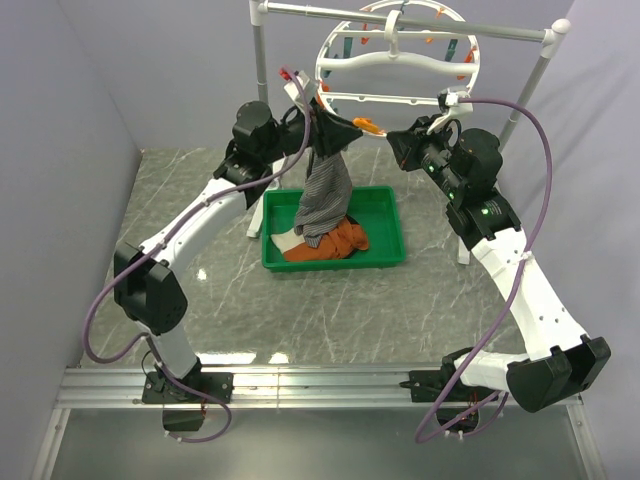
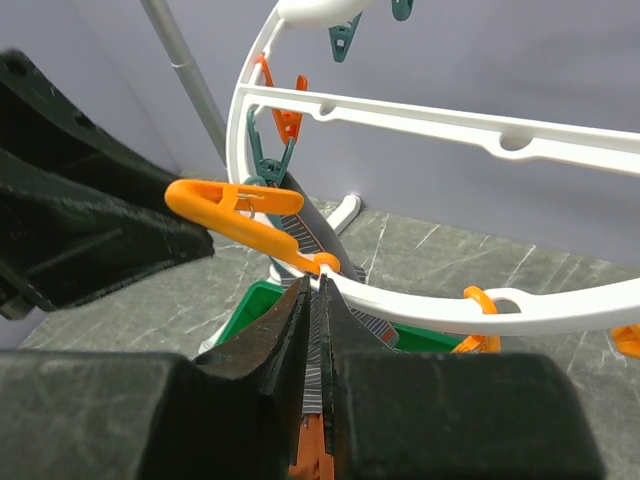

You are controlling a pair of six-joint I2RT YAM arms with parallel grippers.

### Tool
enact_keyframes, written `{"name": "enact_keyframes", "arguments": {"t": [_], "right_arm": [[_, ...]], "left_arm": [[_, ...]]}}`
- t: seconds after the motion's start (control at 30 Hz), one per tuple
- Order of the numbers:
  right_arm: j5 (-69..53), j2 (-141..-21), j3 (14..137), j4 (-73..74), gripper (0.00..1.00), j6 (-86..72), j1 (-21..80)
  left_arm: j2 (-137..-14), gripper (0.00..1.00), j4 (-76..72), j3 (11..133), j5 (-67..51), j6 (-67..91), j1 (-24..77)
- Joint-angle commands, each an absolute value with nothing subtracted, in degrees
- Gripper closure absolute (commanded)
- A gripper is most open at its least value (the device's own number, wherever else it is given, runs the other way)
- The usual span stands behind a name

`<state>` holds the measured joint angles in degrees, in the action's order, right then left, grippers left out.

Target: Clip the underwear to the hanger

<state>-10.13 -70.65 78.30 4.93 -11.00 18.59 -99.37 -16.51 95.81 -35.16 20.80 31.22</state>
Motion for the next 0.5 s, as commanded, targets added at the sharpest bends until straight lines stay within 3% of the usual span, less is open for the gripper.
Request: {"name": "enact_keyframes", "arguments": {"t": [0.0,0.47], "right_arm": [[-10.2,-69.96,78.22,3.43,0.85,-11.69,18.19],[-10.63,-70.14,78.31,3.69,0.85,-12.13,18.11]], "left_arm": [[-101.24,0.68,-19.6,100.98,-35.25,23.64,31.55],[-115.74,0.63,-21.1,118.91,-34.02,29.18,31.46]]}}
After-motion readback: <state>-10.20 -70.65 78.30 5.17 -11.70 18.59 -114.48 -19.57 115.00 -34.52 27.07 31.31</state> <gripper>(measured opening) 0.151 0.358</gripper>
